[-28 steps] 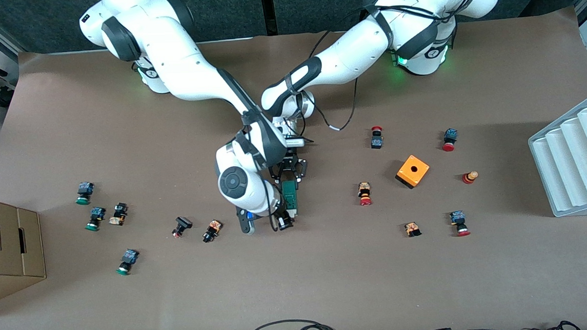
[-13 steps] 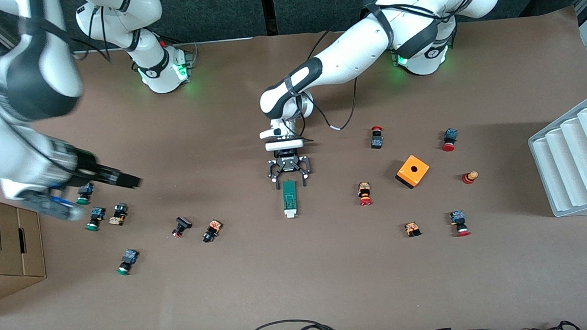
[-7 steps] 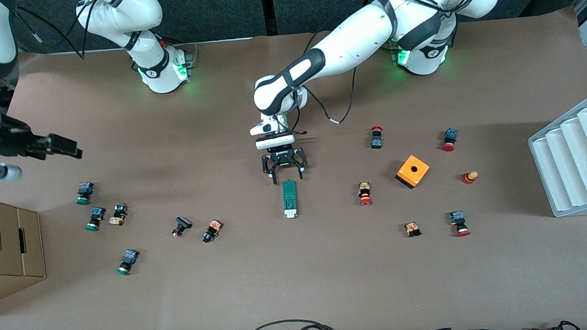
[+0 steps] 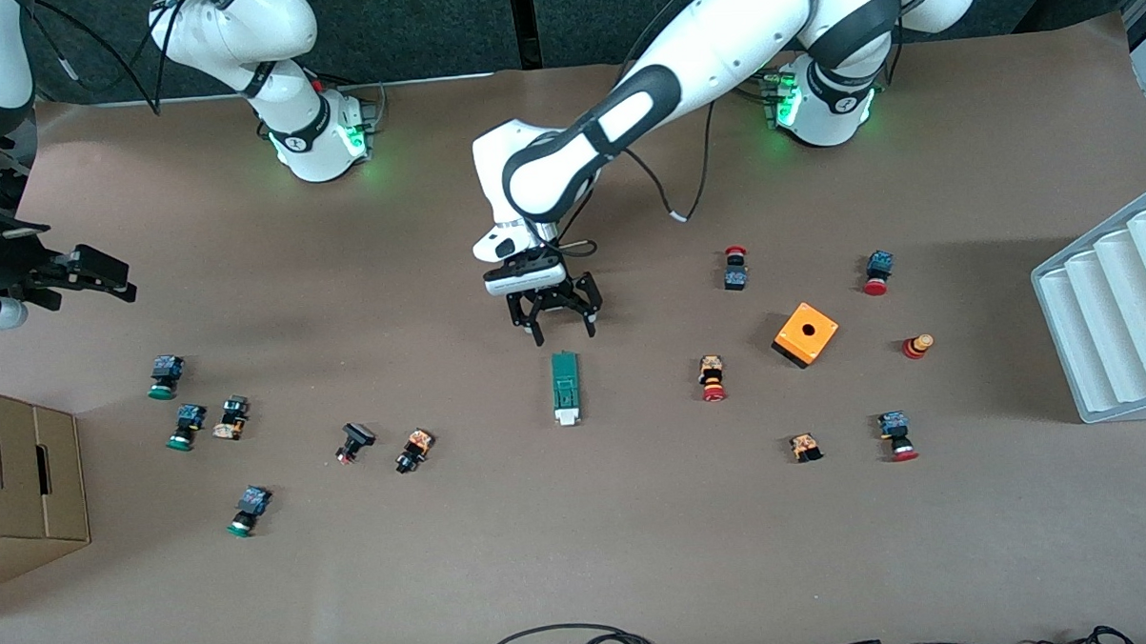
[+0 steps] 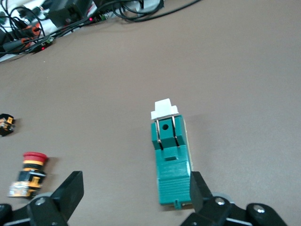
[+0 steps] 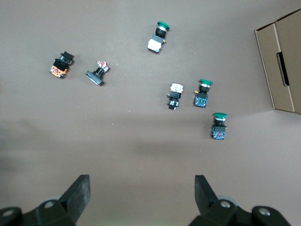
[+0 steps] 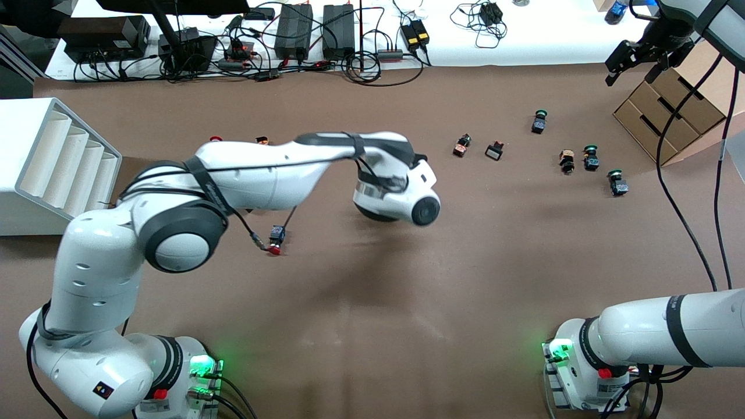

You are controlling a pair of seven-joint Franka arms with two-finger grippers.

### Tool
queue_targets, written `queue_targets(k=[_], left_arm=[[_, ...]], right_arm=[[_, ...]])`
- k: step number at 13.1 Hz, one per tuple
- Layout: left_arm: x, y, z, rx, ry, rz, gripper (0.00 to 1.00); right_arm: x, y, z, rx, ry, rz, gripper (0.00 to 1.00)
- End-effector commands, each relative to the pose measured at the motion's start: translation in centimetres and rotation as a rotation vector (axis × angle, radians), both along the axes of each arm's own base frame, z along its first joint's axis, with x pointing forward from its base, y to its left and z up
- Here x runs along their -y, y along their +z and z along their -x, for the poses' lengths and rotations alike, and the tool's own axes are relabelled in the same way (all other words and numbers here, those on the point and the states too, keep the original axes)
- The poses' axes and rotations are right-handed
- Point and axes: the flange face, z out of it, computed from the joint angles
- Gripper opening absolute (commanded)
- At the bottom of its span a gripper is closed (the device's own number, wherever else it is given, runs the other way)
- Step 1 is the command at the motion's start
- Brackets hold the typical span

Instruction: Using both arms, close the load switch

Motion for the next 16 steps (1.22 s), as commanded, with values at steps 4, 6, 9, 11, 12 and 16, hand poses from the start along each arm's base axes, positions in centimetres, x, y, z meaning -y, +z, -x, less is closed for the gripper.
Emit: queue_targets(k=[4,6,9,11,12,16], left_arm=[[-3.9,11.2,-3.4,-0.286,-0.145,-0.076,1.00],[-5.6,14.0,-4.7,-0.338,-0.170,-0.069,1.00],[-9.4,18.3,-7.5,-0.417,-0.171,-0.030,1.00],[-13.5,22.5,-9.8,-0.500,-0.170,0.010,1.00],[-15.4,24.6,-10.9,-0.542,-0.161,0.005,1.00],[-20.5,29.7,-12.7,-0.655,-0.066,-0.056,1.00]], right_arm=[[0.6,1.0,-1.3,0.023,0.003,0.033,1.00],[0.7,0.7,-1.7,0.023,-0.001,0.031,1.00],[0.6,0.7,-1.8,0.027,-0.004,0.024,1.00],[1.0,0.2,-2.0,0.016,-0.012,0.022,1.00],[1.5,0.0,-2.0,0.013,-0.021,0.020,1.00],[1.7,0.0,-1.9,0.012,-0.022,0.021,1.00]])
